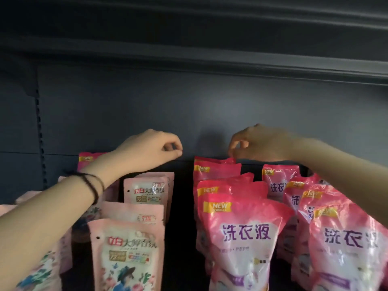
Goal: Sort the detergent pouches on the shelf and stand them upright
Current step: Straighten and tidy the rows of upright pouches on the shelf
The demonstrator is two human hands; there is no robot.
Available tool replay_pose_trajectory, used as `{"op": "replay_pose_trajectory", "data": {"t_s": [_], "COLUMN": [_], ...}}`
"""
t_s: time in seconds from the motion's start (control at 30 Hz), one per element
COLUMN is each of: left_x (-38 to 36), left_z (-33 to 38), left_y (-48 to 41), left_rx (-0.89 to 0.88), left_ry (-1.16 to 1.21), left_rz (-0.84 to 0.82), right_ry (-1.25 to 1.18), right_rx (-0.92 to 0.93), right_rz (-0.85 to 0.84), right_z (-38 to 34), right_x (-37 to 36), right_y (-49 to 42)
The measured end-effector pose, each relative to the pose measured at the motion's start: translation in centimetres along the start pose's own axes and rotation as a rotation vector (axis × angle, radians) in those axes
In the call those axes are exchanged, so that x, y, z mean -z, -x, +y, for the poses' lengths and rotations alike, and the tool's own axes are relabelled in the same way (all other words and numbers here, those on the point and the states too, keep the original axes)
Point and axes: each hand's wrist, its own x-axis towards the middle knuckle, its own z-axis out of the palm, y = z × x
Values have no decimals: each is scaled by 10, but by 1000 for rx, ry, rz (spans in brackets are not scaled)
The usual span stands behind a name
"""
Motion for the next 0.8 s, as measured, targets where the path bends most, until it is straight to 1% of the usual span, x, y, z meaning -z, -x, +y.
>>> {"op": "replay_pose_trajectory", "data": {"t_s": [0.1,0.17,0.27,0.4,0.47,0.5,0.6,0.63,0.73,0.8], "left_x": [24,36,44,39,37,36,36,36,36,40], "left_z": [-7,-9,-8,-3,1,1,-2,-7,-27,-48], "left_y": [42,69,109,160,176,184,202,208,223,228], "left_rx": [43,83,161,251,302,322,345,348,376,358], "left_ry": [208,299,368,397,361,304,14,-48,-70,-136], "left_rz": [129,180,238,352,385,395,402,403,391,387], "right_ry": [-181,-297,-426,-600,-638,-637,-586,-564,-575,-540], "right_rx": [-19,-22,-6,41,70,86,101,98,68,37], "right_rz": [142,234,371,433,412,392,344,336,310,293], "right_z": [-30,-54,-90,-141,-164,-175,-199,-206,-222,-231], "right_x": [10,12,7,-17,-30,-36,-56,-62,-74,-79], "right_y": [32,48,65,76,74,73,70,69,61,52]}}
